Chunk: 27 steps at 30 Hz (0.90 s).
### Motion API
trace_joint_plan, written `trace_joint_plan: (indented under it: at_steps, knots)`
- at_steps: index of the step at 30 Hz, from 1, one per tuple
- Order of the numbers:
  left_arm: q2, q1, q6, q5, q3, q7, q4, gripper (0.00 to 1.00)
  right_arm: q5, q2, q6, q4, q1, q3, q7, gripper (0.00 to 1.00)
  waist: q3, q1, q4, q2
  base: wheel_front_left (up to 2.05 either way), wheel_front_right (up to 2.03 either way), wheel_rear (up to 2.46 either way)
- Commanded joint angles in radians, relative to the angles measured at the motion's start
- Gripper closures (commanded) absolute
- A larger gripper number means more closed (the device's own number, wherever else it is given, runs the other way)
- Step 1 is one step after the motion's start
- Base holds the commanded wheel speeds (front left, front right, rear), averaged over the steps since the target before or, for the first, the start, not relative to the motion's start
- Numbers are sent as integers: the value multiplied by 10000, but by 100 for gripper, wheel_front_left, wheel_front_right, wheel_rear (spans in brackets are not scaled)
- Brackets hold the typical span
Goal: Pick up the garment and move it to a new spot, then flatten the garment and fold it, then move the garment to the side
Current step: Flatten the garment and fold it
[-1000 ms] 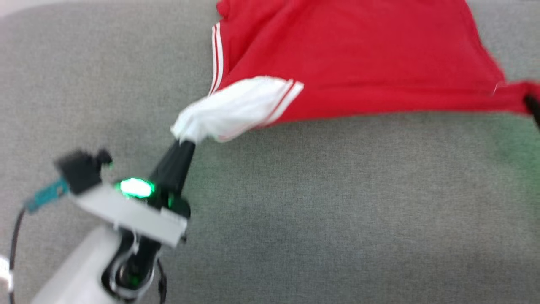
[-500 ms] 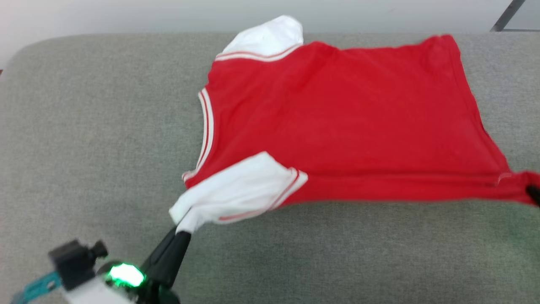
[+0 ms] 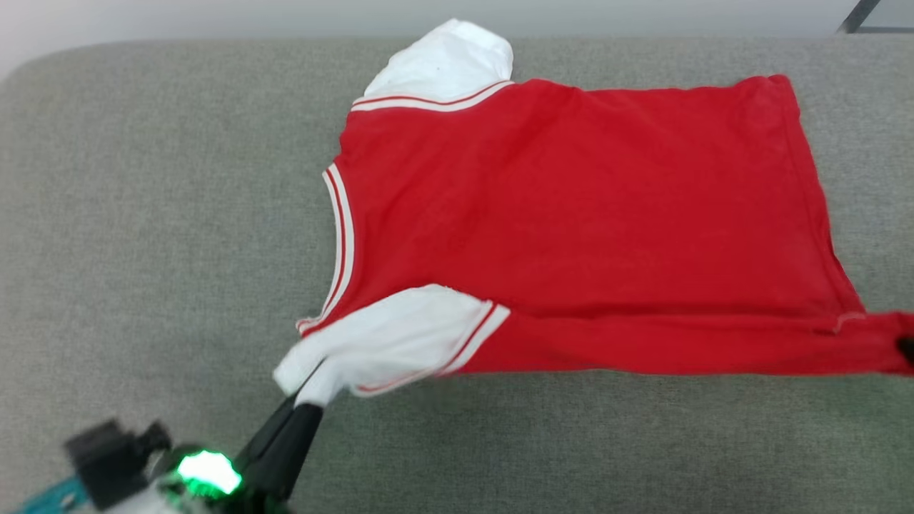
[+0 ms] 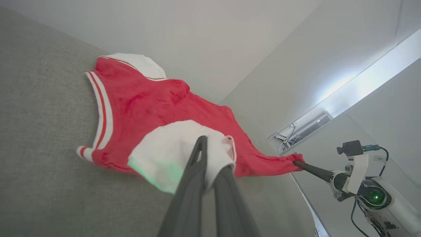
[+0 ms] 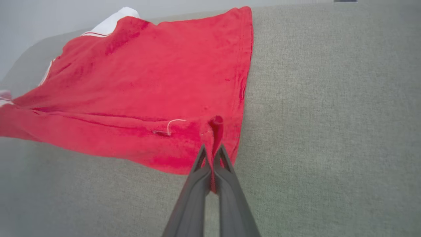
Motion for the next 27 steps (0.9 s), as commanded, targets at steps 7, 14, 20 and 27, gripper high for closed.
trace_joint_plan:
  at_steps: [7,14,20,27]
  knots:
    - [-399,-2282,-60,-324,-609,461,909,100,-220,212,-11,895,-1962,456,443,100,466,0,102,0,0,0,0]
    - [-701,-4296,-65,-781,-1233,301,2051,100,-274,183,-11,2109,-3418,999,319,100,896,0,245,0,0,0,0]
    - [-849,-5280,-61,-1041,-1561,33,3019,100,-317,305,-11,2904,-4060,1126,-7,100,1243,0,198,0,0,0,0]
    - [-1126,-5866,-60,-956,-1881,-76,4810,100,-433,488,-11,3865,-4363,1269,-430,100,1516,0,223,0,0,0,0]
